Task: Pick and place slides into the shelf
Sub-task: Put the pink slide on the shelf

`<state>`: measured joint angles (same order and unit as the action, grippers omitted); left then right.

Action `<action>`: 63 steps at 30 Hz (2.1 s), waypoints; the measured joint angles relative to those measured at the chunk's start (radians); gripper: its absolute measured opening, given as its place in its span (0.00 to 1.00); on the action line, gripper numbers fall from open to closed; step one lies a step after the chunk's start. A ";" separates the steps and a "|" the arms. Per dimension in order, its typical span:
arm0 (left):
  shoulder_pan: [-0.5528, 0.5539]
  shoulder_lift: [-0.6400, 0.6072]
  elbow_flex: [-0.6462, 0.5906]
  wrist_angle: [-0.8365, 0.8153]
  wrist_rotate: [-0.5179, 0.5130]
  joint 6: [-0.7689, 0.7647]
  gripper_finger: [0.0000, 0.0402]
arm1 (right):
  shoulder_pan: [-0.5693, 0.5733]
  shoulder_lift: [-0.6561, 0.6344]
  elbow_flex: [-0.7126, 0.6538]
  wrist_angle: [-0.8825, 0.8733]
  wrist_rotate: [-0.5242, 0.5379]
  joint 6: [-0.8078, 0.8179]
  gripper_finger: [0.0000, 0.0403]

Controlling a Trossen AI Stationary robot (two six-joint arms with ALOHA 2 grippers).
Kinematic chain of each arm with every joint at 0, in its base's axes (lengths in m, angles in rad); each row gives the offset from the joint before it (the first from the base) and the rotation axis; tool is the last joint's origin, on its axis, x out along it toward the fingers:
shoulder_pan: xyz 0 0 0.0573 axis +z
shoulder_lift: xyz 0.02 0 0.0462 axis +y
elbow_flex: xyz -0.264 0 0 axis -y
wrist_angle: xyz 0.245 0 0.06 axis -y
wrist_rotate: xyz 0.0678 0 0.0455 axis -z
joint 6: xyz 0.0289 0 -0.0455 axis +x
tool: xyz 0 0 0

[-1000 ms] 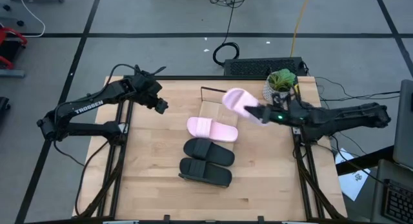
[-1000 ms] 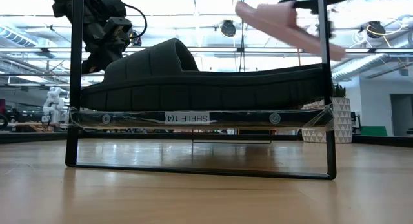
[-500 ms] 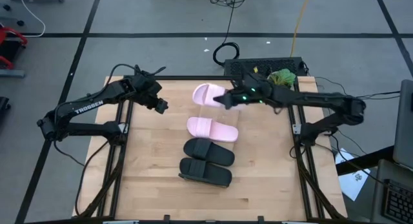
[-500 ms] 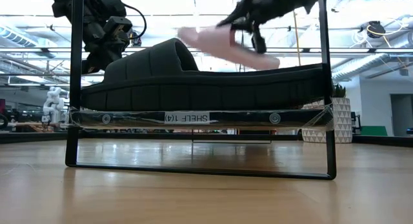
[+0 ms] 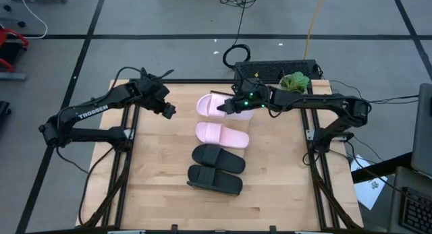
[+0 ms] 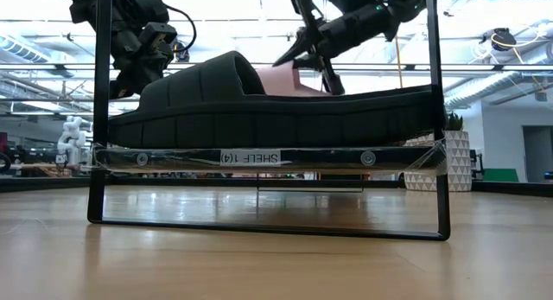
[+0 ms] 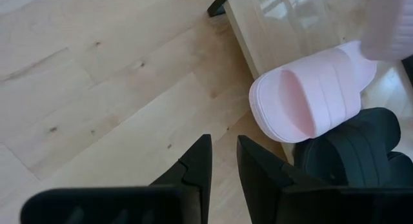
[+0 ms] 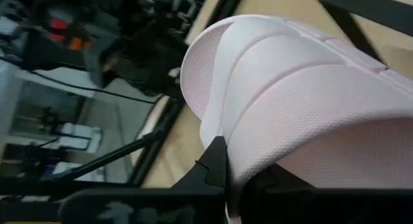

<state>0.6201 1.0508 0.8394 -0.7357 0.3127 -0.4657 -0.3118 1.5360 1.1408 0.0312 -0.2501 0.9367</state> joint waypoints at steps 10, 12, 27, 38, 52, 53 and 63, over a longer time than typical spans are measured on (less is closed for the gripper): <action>0.000 0.000 0.000 0.007 0.000 0.012 0.17 | 0.007 0.000 -0.023 -0.037 0.018 0.032 0.00; 0.000 0.000 0.000 0.007 0.000 0.012 0.17 | 0.007 0.001 -0.032 -0.039 0.015 0.047 0.00; 0.000 0.000 0.000 0.008 0.000 0.011 0.17 | 0.003 0.075 -0.046 0.024 0.040 0.069 0.00; 0.000 0.000 0.000 0.007 0.000 0.010 0.17 | -0.024 0.160 -0.047 0.061 0.012 0.072 0.00; 0.000 0.000 0.000 0.008 0.000 0.012 0.17 | -0.039 0.181 -0.043 0.036 0.012 0.071 0.00; 0.000 0.000 0.000 0.008 0.000 0.012 0.17 | -0.038 0.188 -0.043 0.050 0.009 0.081 0.00; 0.000 0.000 0.000 0.008 0.000 0.012 0.17 | -0.034 0.212 -0.041 0.060 -0.016 0.125 0.00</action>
<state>0.6205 1.0508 0.8394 -0.7279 0.3130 -0.4534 -0.3456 1.7477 1.0996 0.0914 -0.2665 1.0615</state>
